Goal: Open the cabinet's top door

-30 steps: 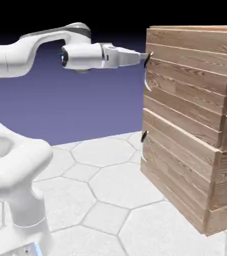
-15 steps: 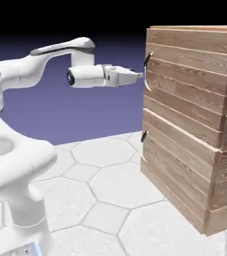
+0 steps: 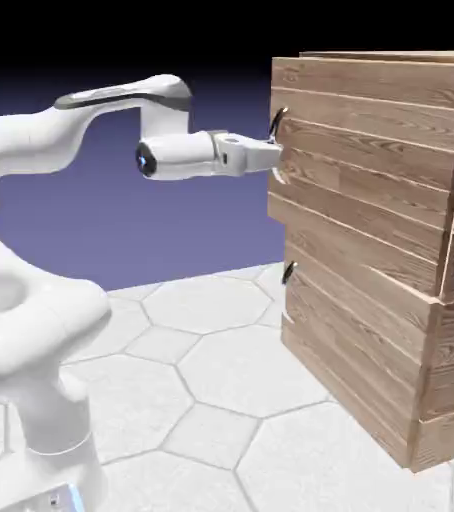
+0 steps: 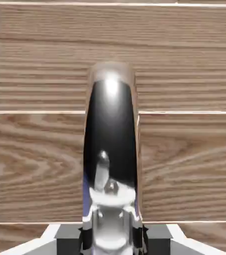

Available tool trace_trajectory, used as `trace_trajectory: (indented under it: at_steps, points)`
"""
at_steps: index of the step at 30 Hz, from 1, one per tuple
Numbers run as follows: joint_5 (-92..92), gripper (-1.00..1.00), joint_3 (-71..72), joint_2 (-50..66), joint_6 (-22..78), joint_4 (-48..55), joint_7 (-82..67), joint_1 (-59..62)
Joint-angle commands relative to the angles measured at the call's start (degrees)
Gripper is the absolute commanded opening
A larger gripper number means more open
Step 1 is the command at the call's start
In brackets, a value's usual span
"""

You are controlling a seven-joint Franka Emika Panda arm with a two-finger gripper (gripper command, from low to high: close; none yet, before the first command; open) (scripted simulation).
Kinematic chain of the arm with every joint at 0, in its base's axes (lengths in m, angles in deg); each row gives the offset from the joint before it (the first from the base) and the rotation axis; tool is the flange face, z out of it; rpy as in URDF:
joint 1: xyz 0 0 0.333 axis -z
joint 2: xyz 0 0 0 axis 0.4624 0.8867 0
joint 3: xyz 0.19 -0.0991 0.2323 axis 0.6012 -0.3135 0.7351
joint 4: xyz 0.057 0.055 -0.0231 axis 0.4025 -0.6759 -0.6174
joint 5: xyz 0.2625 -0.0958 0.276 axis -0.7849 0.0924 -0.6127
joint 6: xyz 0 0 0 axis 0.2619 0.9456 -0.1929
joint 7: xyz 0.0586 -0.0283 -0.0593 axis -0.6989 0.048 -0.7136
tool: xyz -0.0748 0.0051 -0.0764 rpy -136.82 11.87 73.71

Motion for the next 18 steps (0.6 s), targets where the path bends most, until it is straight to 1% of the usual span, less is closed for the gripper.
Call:
trace_trajectory:
  at_steps: [1,10,18]
  points:
    - [0.7,-1.0,-1.4,-0.1,1.0,-1.7,-0.1,-2.1]
    - [9.9,-1.0,-15.6,-3.2,8.9,-16.6,0.4,-20.8]
    - [25.3,-1.0,-31.2,-10.5,14.6,-29.2,4.5,-37.1]
